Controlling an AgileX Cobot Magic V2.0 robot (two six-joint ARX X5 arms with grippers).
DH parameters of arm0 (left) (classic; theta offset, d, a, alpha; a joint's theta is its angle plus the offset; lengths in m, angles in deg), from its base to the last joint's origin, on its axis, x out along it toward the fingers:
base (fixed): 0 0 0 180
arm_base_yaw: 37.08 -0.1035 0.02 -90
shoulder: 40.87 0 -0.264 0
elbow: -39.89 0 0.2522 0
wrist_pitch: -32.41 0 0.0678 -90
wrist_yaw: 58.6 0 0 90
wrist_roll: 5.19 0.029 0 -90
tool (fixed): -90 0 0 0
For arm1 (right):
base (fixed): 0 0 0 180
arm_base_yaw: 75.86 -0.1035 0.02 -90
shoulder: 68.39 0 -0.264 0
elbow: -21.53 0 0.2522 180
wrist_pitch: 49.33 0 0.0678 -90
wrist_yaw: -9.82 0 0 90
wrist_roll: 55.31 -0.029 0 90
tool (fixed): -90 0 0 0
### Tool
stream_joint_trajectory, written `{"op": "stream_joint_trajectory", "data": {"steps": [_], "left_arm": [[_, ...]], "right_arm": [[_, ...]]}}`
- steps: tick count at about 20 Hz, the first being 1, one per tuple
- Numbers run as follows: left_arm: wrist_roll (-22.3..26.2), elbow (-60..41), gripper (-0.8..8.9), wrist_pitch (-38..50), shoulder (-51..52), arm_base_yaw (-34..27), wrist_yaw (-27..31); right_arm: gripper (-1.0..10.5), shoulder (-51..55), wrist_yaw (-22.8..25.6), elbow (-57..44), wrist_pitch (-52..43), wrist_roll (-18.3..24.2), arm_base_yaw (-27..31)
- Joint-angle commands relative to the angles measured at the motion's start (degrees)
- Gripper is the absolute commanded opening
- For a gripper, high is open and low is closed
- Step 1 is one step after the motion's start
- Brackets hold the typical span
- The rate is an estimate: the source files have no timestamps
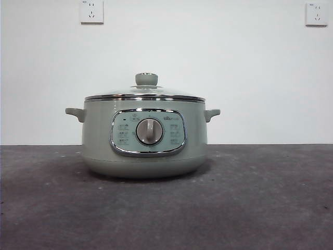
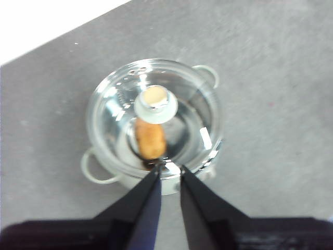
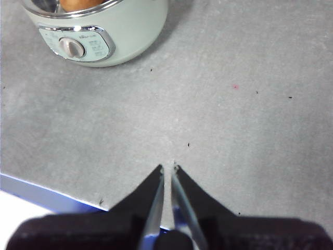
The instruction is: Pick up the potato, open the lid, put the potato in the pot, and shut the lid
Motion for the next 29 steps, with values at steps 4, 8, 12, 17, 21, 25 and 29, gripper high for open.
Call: {"op": "stream_joint_trajectory", "data": {"steps": [4, 8, 12, 17, 21, 25, 29], "left_arm": [[1.2, -12.0, 0.59, 0.0, 7.0, -4.2, 0.2], [3.2, -37.0, 0.59, 5.7, 16.7, -10.7, 3.1], [0.4, -72.5, 0.59, 45.5, 31.0, -20.6, -5.0], [-8.1, -105.1, 0.59, 76.2, 49.0, -26.2, -0.8], [-7.8, -114.1, 0.59, 76.0, 63.0, -26.4, 3.0], [-7.9, -116.9, 0.59, 73.2, 70.6, -26.4, 2.5], [-5.6, -116.9, 0.59, 69.0, 74.9, -26.4, 2.7]], "right_arm": [[0.3, 0.0, 0.1, -0.5, -0.2, -0.2, -0.1], [0.3, 0.0, 0.1, -0.5, -0.2, -0.2, -0.1], [0.3, 0.0, 0.1, -0.5, -0.2, -0.2, -0.1], [0.3, 0.0, 0.1, -0.5, -0.2, -0.2, -0.1], [0.3, 0.0, 0.1, -0.5, -0.2, -0.2, -0.1], [0.3, 0.0, 0.1, -0.5, -0.2, -0.2, -0.1], [0.3, 0.0, 0.1, -0.5, -0.2, -0.2, -0.1]]}}
